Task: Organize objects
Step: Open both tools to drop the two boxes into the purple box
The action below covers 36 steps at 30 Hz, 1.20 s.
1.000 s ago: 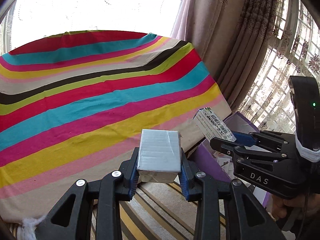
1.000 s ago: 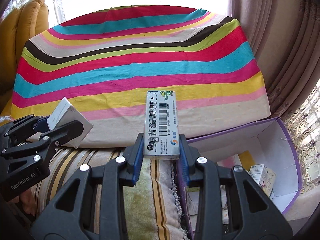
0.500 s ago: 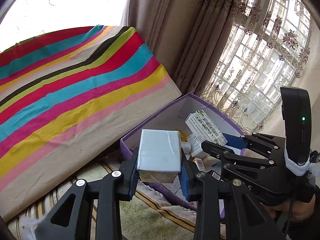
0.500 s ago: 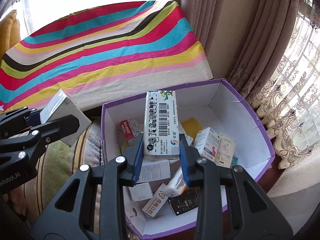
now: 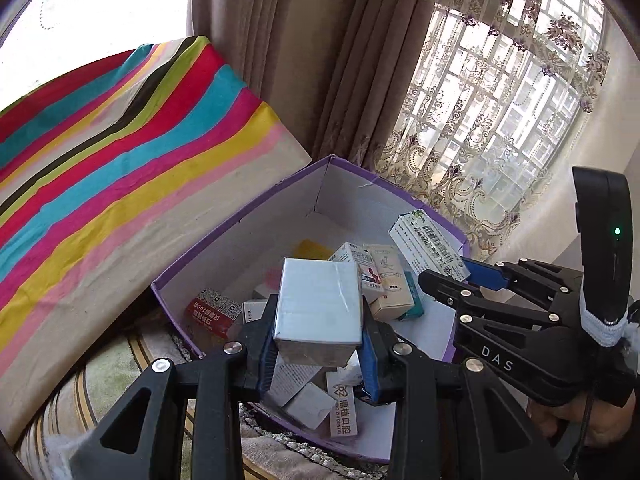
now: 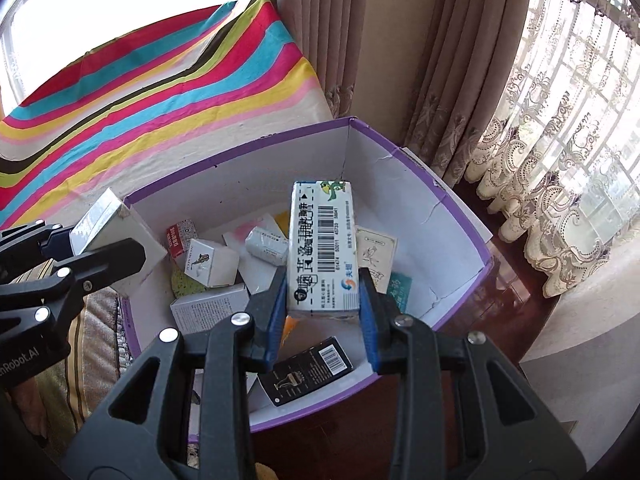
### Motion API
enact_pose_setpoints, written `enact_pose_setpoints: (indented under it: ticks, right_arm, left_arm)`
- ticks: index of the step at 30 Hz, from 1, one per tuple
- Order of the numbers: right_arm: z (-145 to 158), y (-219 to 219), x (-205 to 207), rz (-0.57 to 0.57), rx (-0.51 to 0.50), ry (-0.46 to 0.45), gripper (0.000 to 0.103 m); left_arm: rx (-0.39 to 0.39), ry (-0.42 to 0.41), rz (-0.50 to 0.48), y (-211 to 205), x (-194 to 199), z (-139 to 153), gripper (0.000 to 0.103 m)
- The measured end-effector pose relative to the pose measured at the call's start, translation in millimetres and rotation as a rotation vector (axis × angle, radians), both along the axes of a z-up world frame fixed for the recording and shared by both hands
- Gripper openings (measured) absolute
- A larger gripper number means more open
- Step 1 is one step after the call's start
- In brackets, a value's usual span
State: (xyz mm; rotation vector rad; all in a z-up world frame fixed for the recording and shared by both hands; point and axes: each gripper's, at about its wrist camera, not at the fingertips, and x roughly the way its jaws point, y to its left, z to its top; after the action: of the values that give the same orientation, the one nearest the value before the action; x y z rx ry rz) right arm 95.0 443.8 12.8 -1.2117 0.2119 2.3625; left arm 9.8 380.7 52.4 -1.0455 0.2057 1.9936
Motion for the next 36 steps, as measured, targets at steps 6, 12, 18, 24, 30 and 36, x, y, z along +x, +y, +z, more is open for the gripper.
enact_pose_setpoints:
  ticks: [6, 12, 18, 24, 30, 36]
  right_arm:
    - [-2, 12, 8, -0.031, -0.014, 0.009, 0.037]
    - [-2, 15, 14, -0.041, -0.026, 0.020, 0.037]
    - [-2, 12, 18, -0.050, -0.034, 0.022, 0.037]
    - [-3, 10, 22, -0.052, -0.042, 0.018, 0.037]
    - [-5, 8, 25, -0.064, -0.041, 0.016, 0.037]
    - [-4, 9, 28, -0.073, -0.039, 0.016, 0.037]
  left_arm:
    - [-0.033, -0.009, -0.008, 12, 3, -4, 0.047]
    - [-0.020, 0.005, 0.007, 9, 6, -2, 0.081]
    - [0.002, -0.016, 0.027, 2, 5, -1, 0.094]
    - [-0.043, 0.002, 0.043, 1, 9, -3, 0.100]
    - [-0.094, 0.040, 0.090, -2, 10, -2, 0.100]
    - [-0.101, 0.029, 0.068, -3, 13, -3, 0.101]
